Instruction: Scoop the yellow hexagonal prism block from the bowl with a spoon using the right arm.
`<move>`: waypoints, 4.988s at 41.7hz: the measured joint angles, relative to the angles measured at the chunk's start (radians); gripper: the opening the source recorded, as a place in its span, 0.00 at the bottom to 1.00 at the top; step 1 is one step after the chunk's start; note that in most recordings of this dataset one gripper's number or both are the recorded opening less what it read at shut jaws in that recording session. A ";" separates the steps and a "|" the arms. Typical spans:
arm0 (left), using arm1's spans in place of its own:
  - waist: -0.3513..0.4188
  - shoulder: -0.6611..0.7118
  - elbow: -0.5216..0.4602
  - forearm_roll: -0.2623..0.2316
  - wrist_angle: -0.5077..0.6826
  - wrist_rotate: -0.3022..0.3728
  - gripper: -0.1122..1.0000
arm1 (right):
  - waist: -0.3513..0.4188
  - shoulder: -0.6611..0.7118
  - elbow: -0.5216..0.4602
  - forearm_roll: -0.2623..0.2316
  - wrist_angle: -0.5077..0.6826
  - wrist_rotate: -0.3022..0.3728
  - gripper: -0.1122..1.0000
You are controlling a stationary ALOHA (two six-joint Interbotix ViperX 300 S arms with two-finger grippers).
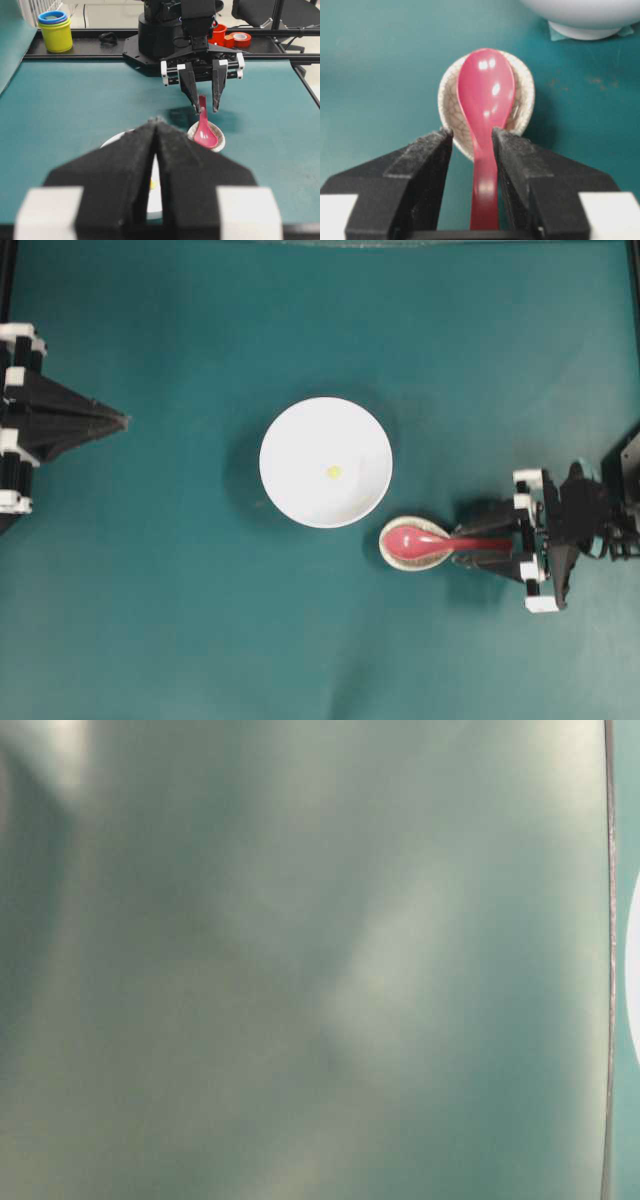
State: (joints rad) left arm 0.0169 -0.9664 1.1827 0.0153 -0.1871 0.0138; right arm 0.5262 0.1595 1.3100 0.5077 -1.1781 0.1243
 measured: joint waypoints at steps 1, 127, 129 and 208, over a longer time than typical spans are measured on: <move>0.000 0.000 0.000 0.000 0.000 0.000 0.10 | 0.002 0.009 0.002 0.000 -0.006 0.002 0.50; 0.000 0.000 0.000 0.000 -0.002 0.000 0.10 | -0.130 -0.502 -0.029 0.002 0.588 -0.262 0.31; 0.000 -0.002 0.000 0.000 0.000 0.000 0.10 | -0.160 -0.545 -0.048 0.003 0.655 -0.284 0.30; 0.018 -0.005 0.000 0.000 0.043 0.000 0.10 | -0.690 -0.244 -0.937 -0.281 2.129 -0.195 0.30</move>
State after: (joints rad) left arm 0.0353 -0.9710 1.1827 0.0153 -0.1442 0.0138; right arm -0.1641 -0.0844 0.3728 0.2270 0.9511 -0.0706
